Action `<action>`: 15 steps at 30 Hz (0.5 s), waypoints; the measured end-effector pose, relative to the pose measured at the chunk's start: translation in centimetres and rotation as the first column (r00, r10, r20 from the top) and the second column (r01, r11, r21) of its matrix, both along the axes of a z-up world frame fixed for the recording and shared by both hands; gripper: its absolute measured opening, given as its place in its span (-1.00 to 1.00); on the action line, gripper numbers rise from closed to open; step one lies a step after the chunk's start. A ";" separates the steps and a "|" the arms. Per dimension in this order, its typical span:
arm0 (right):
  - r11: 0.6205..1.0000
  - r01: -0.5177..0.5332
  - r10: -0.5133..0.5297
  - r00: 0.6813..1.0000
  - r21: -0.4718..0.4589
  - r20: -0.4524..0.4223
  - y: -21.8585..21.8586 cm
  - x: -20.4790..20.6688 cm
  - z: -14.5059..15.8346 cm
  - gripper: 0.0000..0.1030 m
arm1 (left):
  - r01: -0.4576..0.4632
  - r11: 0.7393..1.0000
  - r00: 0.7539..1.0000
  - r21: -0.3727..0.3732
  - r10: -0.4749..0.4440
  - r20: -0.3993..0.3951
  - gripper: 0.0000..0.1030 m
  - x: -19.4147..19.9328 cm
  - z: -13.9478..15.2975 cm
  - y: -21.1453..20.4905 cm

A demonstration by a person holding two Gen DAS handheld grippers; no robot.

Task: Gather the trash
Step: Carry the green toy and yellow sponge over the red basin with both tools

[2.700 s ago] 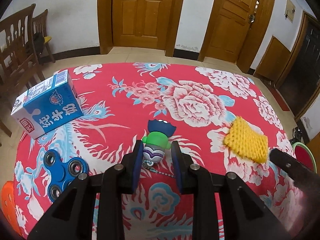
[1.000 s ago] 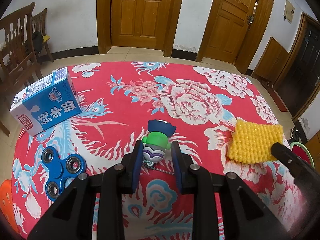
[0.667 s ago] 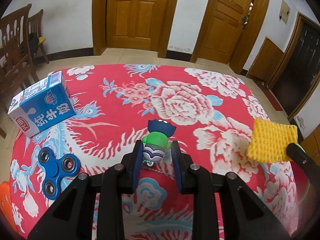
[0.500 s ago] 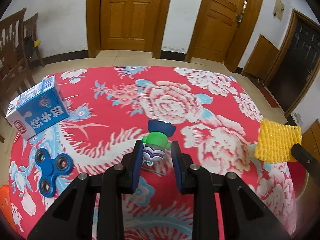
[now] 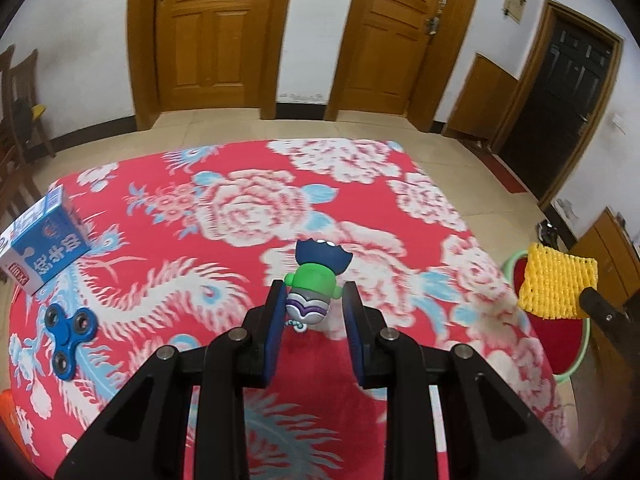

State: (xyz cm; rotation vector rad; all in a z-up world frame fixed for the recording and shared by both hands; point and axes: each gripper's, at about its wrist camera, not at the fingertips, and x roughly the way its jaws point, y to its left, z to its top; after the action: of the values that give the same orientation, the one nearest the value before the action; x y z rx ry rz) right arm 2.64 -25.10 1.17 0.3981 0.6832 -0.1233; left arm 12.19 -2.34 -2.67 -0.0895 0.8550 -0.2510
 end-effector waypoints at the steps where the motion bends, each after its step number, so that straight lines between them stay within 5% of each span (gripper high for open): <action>1: 1.000 0.010 -0.010 1.000 0.001 0.001 -0.4 -0.3 0.0 -0.81 | 0.010 1.000 1.000 -0.001 -0.010 0.001 -0.45 -0.1 0.1 -0.4; 15: 0.984 0.170 -0.170 0.985 0.046 0.000 -7.7 -4.4 -0.8 -0.80 | 0.203 0.979 0.979 0.002 -0.203 0.010 -0.45 -2.2 1.7 -9.2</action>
State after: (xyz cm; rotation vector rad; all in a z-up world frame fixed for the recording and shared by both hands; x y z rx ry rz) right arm -1.81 -32.75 0.38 0.5008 0.6485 -0.2688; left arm 9.99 -11.57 -0.94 0.0005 0.8548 -0.4423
